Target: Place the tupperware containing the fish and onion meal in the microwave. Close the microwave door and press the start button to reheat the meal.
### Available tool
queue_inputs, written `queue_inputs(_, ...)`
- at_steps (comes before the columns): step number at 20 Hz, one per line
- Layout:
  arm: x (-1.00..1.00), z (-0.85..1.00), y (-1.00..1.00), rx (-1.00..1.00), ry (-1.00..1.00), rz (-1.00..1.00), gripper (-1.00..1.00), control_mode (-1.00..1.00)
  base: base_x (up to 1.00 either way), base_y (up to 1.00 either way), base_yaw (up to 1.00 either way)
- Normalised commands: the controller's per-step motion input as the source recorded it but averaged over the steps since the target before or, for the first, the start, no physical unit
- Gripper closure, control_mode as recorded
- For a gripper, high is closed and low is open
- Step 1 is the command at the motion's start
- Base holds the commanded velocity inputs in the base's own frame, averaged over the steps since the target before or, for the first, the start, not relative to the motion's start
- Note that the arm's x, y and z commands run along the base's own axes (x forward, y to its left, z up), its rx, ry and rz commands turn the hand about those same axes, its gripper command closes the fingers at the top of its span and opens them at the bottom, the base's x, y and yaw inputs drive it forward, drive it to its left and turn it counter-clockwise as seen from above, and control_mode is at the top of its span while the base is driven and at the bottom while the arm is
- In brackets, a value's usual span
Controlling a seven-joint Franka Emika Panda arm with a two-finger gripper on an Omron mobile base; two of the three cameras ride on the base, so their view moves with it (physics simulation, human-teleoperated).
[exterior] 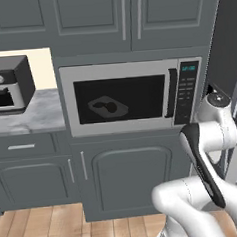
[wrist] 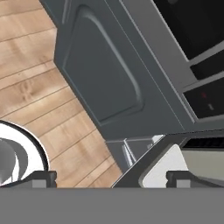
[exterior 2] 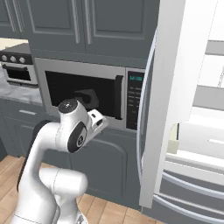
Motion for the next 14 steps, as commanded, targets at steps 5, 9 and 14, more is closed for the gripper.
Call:
queue_inputs(5, 0.51, 0.01, -0.45, 0.0, 0.01, -0.05, -1.0, -1.0, 0.0, 0.0, 0.0)
queue_inputs(9, 0.73, 0.0, -0.35, 0.0, 0.06, -0.17, -1.0, -1.0, 0.0, 0.0, 0.0)
queue_inputs(14, 0.71, 0.0, -0.25, 0.0, 0.01, -0.08, -1.0, -1.0, 0.0, 0.0, 0.0)
